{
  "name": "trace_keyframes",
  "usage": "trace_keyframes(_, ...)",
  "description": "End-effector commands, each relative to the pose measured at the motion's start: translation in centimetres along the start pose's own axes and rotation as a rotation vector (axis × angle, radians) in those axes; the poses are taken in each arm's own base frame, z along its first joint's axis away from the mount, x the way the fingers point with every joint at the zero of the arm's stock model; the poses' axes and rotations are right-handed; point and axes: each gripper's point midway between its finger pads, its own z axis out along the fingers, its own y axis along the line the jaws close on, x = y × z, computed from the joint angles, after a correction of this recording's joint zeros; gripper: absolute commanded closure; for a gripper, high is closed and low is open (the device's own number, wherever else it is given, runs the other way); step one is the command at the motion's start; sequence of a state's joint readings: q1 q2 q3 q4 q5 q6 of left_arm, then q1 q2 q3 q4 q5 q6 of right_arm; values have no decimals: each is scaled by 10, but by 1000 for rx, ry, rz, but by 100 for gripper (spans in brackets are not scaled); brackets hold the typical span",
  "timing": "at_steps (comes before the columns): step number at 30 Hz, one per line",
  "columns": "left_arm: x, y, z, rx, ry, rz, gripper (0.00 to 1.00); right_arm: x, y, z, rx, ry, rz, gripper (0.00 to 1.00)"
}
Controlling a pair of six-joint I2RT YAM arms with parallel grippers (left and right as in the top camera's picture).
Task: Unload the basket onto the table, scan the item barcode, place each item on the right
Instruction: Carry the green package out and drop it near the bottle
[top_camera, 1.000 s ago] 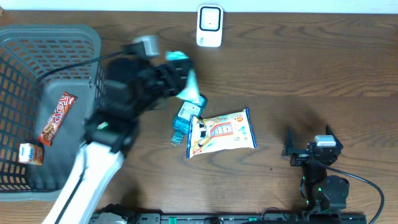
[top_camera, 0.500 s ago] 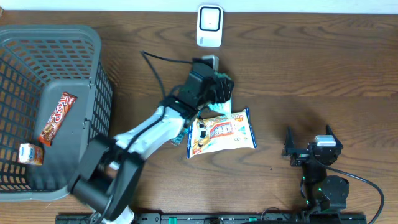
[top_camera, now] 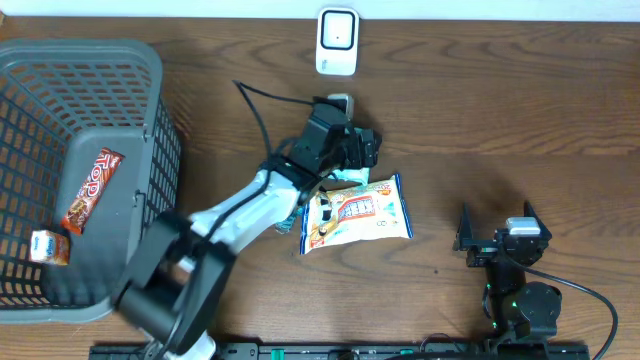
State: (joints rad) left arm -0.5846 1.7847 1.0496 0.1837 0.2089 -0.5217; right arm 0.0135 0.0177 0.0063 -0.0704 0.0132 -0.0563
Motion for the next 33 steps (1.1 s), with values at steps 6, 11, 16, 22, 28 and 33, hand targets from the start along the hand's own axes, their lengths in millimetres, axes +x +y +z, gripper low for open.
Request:
trace_keyframes(6, -99, -74, -144, 51, -293, 292, 8, 1, 3, 0, -12, 3, -9, 1)
trace_keyframes(11, -136, -5, -231, -355, -489, 235, 2, 1, 3, 0, -12, 3, -9, 1)
trace_keyframes(16, -151, 69, -318, -592, -646, -6, 2, 1, 3, 0, -12, 3, -9, 1)
trace_keyframes(22, -124, 163, -397, -800, -789, -492, 2, 1, 3, 0, -12, 3, -9, 1)
trace_keyframes(28, -77, 227, -423, -1032, -702, -694, 2, 1, 3, 0, -12, 3, -9, 1)
trace_keyframes(33, -49, 268, -429, -1148, -663, -878, 2, 1, 3, 0, -12, 3, -9, 1)
